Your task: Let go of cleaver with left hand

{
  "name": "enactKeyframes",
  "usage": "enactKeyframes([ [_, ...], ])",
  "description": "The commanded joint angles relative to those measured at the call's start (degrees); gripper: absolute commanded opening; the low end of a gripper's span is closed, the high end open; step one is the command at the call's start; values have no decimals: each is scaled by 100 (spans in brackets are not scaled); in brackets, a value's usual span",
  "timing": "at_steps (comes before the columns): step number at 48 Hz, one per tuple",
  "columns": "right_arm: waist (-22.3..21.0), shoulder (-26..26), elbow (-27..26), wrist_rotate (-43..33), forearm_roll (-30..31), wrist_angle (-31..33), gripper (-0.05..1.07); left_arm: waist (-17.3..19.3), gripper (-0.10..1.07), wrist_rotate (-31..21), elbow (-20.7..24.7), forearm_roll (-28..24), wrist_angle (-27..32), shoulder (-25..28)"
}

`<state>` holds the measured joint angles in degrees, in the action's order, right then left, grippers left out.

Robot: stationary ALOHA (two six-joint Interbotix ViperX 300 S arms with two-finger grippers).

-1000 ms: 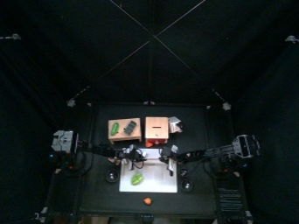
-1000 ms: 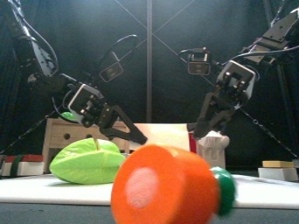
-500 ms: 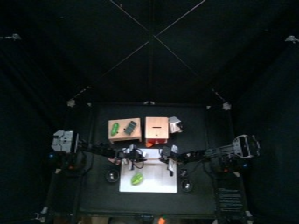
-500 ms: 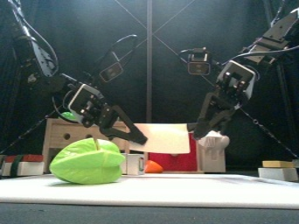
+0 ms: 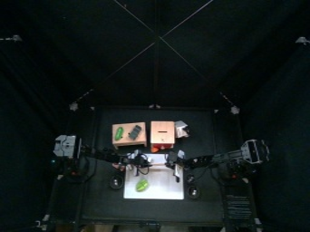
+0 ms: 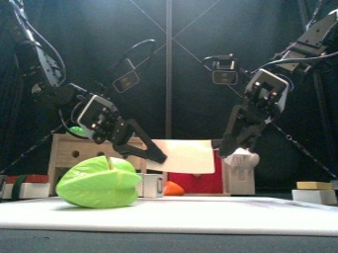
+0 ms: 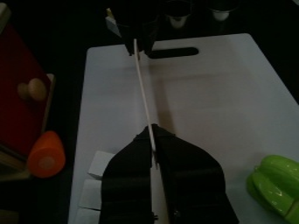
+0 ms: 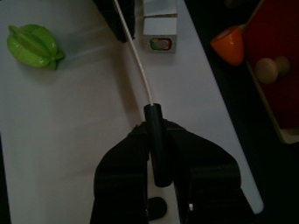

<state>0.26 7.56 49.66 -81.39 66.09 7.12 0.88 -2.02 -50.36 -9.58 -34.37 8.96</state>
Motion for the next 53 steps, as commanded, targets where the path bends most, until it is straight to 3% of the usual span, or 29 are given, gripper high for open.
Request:
enactKeyframes([
  [1,-44,105,-44,-26,-97,97,34,-70,38,18,18,-70,-9,-62],
  [36,53,79,-149,-18,-255,193,34,-70,42,0,53,-44,0,-167],
  [53,97,88,-105,-18,-290,202,34,-70,78,26,44,220,-18,-422],
])
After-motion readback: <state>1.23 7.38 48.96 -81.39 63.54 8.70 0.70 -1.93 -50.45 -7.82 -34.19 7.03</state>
